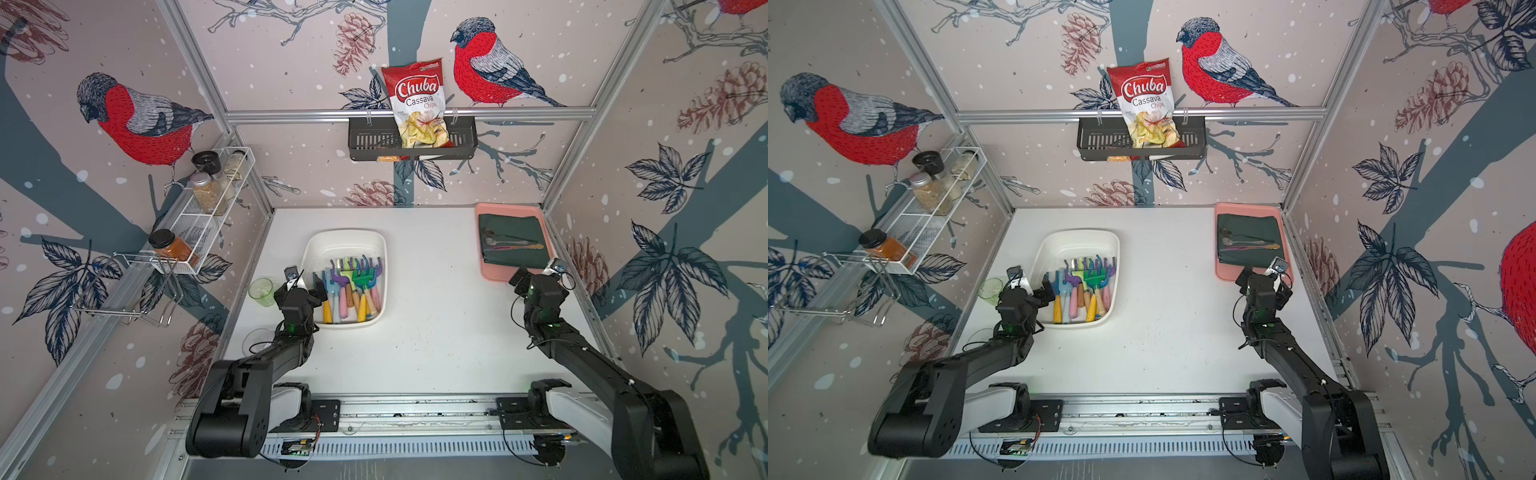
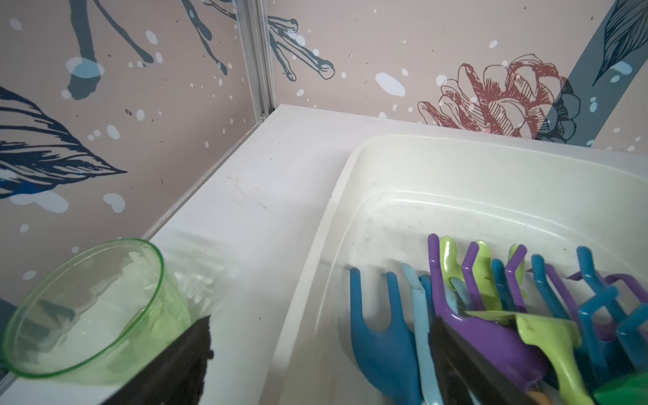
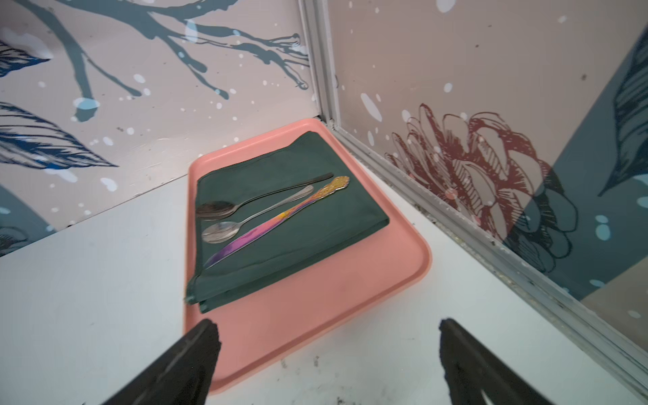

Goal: Put the rake into the storage box
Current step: Reset both arms

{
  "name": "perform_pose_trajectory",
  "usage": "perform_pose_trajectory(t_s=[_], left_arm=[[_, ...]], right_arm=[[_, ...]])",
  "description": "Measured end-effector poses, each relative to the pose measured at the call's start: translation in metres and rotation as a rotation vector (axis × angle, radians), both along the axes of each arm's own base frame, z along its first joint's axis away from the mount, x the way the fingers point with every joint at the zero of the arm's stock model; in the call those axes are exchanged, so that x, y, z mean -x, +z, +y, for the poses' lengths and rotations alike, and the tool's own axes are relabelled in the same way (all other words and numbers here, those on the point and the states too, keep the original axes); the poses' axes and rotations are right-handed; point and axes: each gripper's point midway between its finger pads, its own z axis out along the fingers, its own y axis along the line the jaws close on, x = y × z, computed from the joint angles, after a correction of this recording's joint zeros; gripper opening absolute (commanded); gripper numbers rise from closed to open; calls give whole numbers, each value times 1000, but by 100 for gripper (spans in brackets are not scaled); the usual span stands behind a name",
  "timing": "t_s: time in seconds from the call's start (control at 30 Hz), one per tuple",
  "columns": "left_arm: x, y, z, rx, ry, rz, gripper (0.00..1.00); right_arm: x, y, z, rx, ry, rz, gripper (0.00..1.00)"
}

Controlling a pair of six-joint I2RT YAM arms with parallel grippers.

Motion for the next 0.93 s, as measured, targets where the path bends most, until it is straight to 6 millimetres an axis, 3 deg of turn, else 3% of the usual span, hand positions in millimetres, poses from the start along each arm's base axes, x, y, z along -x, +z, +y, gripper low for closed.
perform_pose_trajectory(t_s=[0.13,0.3,0.37,0.43,0.67,0.93], left_arm=[[-9,-15,-1,-40,-18,-17,97],[-14,1,-17,-48,-105,-100,98],[-10,0,-19,-52,-112,-99,98],[-11,6,-18,-53,-106,-126,98],[-22,16,-15,-62,-84,-143,98],[-27,13,-11,-60,-55,-118,98]], right_arm=[[-2,-24,-8,61,-6,-3,100],[-6,-60,-4,127,65,16,100],[-8,-58,2,143,102,-10,100],[-8,-40,6,143,121,-91,100],[-24,-11,3,155,105,-188,100],[-29,-17,1,152,104,-154,100]])
